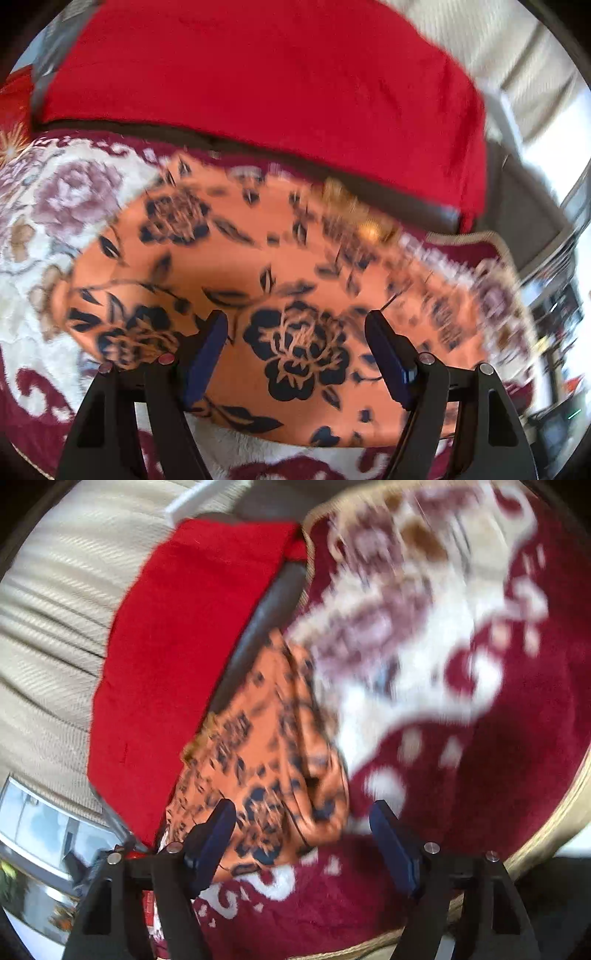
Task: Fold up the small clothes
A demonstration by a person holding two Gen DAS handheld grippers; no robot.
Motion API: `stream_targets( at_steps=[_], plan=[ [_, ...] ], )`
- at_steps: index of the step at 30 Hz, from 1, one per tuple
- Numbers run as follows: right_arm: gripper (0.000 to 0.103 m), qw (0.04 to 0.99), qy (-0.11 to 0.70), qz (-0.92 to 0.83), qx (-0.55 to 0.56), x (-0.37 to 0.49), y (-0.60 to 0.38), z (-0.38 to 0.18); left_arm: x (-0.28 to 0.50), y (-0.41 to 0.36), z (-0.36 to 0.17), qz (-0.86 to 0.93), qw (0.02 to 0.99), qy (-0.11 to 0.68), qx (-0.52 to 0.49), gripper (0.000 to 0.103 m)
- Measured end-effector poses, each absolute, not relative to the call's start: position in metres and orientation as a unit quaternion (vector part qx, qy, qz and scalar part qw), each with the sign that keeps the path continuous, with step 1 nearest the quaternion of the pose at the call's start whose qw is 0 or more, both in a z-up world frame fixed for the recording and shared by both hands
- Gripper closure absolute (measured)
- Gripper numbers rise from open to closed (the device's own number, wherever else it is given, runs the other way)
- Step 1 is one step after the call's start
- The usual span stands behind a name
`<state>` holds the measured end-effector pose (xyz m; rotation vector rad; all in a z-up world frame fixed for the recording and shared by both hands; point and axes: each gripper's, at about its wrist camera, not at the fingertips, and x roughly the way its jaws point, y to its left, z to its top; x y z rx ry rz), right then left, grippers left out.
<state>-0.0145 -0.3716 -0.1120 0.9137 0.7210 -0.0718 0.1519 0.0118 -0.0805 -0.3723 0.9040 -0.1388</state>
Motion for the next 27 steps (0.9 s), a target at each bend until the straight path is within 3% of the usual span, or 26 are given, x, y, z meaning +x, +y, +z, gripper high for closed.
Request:
stream_targets(
  at_steps=[2,5,12,13,14,15,18,20,22,24,25,27],
  plan=[
    [0.025,0.84,0.333,-0.014,0.428,-0.007,-0.387,-0.1,0.16,0.001,-0.103,-0.053,0.872,0.467,-0.139,0.026],
    [0.025,0.846,0.339,0.021,0.412,0.029,-0.402,-0.09,0.155,-0.004,-0.109,-0.048,0.885,0.45,-0.108,0.023],
    [0.025,0.822,0.435,0.034,0.367,0.159,-0.428,-0.121,0.156,-0.009,-0.109,-0.051,0.884,0.458,-0.08,0.016],
    [0.031,0.807,0.457,0.033,0.372,0.169,-0.43,-0.135,0.155,-0.011,-0.11,-0.053,0.885,0.457,-0.073,0.015],
    [0.068,0.806,0.461,0.032,0.37,0.177,-0.431,-0.138,0.157,-0.012,-0.111,-0.054,0.885,0.456,-0.069,0.014],
    [0.093,0.811,0.464,0.044,0.354,0.183,-0.427,-0.133,0.155,-0.015,-0.112,-0.056,0.886,0.456,-0.066,0.013],
    [0.092,0.847,0.44,0.026,0.299,0.174,-0.411,-0.1,0.157,-0.015,-0.116,-0.06,0.886,0.455,-0.068,0.01],
    [0.09,0.843,0.447,-0.007,0.3,0.173,-0.416,-0.106,0.161,-0.018,-0.117,-0.058,0.885,0.457,-0.066,0.01],
    [0.077,0.825,0.477,-0.045,0.301,0.171,-0.419,-0.127,0.159,-0.014,-0.112,-0.067,0.882,0.462,-0.071,0.01],
    [0.062,0.836,0.454,-0.05,0.304,0.159,-0.417,-0.121,0.153,-0.003,-0.104,-0.075,0.881,0.457,-0.096,0.01],
    [0.034,0.841,0.446,-0.062,0.3,0.151,-0.416,-0.114,0.147,0.006,-0.099,-0.073,0.881,0.452,-0.116,0.01],
    [0.029,0.86,0.413,-0.075,0.291,0.127,-0.413,-0.092,0.141,0.016,-0.096,-0.072,0.883,0.444,-0.138,0.01]
  ],
)
